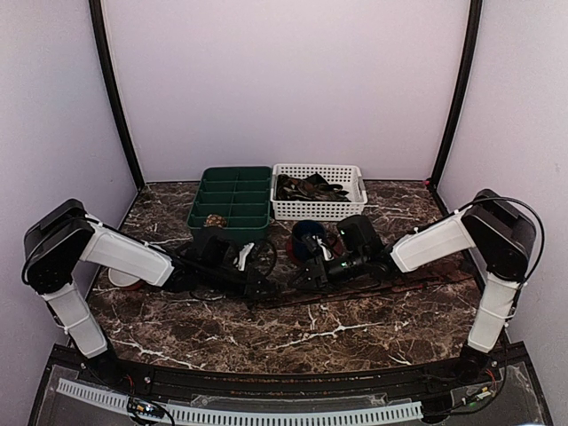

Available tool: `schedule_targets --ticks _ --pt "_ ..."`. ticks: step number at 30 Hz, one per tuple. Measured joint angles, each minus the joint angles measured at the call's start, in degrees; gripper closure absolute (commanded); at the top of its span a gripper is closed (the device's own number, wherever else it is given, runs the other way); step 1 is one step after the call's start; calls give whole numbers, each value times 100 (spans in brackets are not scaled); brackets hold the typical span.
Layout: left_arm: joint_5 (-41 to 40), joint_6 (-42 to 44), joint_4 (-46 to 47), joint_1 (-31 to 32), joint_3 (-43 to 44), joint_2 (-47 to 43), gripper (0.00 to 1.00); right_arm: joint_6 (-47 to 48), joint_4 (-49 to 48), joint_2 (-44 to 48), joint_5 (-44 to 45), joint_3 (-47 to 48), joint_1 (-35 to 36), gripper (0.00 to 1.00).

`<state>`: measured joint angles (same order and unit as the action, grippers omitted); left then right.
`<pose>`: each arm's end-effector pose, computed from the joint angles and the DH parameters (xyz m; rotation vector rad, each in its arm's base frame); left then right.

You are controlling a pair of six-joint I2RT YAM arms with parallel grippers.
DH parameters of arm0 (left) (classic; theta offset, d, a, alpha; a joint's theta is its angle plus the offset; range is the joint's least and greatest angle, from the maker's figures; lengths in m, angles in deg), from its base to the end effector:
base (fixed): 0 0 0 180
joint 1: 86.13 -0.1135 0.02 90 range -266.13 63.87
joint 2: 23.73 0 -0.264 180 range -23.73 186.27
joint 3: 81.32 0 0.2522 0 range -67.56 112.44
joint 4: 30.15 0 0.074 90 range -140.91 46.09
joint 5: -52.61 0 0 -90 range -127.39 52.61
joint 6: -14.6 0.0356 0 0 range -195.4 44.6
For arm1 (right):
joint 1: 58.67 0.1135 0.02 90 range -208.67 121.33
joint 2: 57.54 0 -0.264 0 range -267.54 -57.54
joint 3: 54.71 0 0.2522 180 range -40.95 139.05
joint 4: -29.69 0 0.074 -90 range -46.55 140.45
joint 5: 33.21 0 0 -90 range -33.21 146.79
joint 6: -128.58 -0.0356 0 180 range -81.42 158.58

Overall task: Roll the ties
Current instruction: Fold the tie at the center of the board.

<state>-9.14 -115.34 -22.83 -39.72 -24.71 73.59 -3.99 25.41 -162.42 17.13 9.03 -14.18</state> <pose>0.2172 -0.2526 0.1529 0.4605 2.3796 -1.3258 0.2401 0.2677 0.1419 -0.4913 2.4849 1.5104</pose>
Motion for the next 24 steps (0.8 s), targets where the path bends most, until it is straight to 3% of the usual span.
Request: schedule_targets --ticks 6,13,19,22,24 --pt "70 -127 201 0 -20 214 65 0 4 -2 0 0 0 53" --pt "72 -223 538 0 -184 216 80 15 138 -223 7 262 92 53" --pt "96 -251 710 0 -264 243 84 22 234 -551 74 557 175 54" --pt "114 -254 761 0 -280 258 86 35 339 -673 111 710 201 57" --pt "125 -249 774 0 -280 267 84 61 446 -754 155 822 234 66"
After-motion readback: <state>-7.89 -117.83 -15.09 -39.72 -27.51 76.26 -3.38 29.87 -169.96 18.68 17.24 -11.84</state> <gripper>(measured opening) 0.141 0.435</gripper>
